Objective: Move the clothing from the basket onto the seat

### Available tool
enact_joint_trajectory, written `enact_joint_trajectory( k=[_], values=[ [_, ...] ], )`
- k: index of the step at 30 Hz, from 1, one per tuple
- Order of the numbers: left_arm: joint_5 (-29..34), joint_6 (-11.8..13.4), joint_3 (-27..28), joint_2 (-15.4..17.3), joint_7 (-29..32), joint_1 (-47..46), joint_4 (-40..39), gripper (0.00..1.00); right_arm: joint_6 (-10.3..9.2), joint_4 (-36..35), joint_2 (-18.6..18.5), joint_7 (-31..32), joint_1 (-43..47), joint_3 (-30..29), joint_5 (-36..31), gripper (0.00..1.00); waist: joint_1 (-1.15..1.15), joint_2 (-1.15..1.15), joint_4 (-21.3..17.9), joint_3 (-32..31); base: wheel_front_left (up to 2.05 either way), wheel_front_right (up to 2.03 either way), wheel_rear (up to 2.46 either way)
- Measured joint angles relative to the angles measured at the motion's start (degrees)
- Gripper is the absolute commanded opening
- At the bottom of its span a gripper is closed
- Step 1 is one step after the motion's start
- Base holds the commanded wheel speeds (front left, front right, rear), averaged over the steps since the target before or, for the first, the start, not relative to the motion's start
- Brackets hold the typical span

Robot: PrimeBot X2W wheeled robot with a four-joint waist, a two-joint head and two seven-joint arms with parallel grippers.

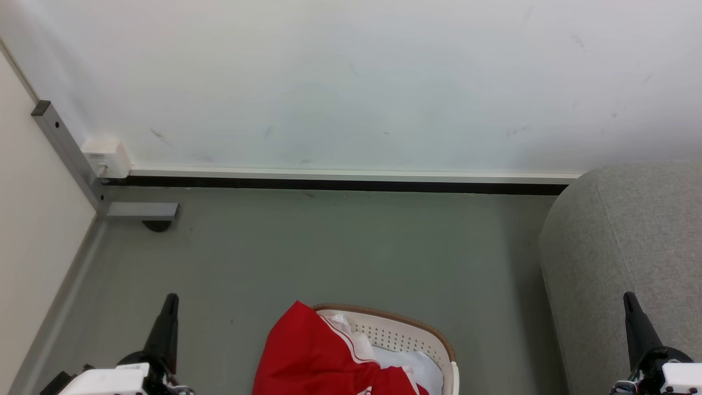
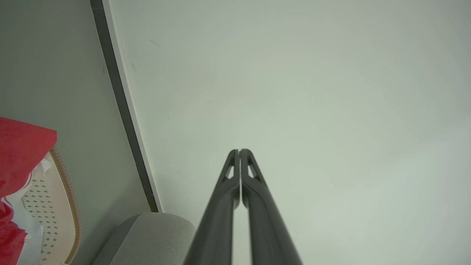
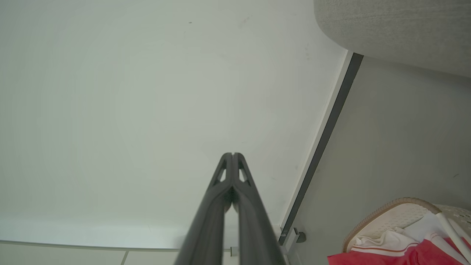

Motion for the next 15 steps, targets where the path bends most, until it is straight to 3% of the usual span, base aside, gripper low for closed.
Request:
enact_joint_trajectory(
  k=[15],
  values=[
    [0.0,0.0,0.0,0.0,0.0,0.0,0.0,0.00,0.00,0.0,0.0,0.0,0.0,0.0,0.0,0.00,0.00,0.00,0.0,0.0,0.00,0.00,0.00]
  ],
)
